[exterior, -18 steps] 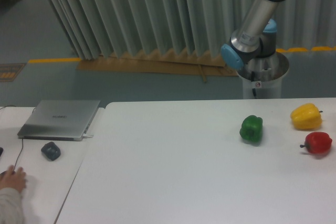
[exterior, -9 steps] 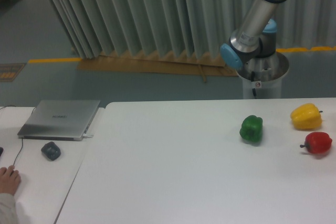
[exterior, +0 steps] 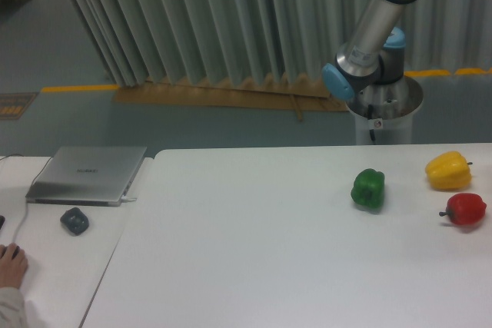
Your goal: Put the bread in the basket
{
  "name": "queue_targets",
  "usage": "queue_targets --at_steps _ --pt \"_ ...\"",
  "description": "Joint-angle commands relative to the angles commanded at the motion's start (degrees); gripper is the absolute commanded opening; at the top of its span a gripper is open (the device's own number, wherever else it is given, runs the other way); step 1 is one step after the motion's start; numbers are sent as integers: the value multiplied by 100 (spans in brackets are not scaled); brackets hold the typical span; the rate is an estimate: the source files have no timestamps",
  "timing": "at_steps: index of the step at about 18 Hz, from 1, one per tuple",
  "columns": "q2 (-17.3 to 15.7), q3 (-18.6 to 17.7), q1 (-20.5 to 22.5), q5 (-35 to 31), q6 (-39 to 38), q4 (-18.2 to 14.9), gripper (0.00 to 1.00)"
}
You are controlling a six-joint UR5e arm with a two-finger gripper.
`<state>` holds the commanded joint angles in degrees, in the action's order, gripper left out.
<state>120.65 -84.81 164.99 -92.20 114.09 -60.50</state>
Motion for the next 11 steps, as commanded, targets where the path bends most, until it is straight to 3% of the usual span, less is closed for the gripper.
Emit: queue_targets --at_steps 1,4,6,8,11 --pt "63 -9 -106 -26 -131 220 100" --pt "-480 -131 -19 -35 -142 -58 100" --pt "-674 -211 -28 -44 -142 -111 100" --pt "-605 -211 -19 0 -150 -103 100" --pt "-192 0 -11 17 -150 -41 100"
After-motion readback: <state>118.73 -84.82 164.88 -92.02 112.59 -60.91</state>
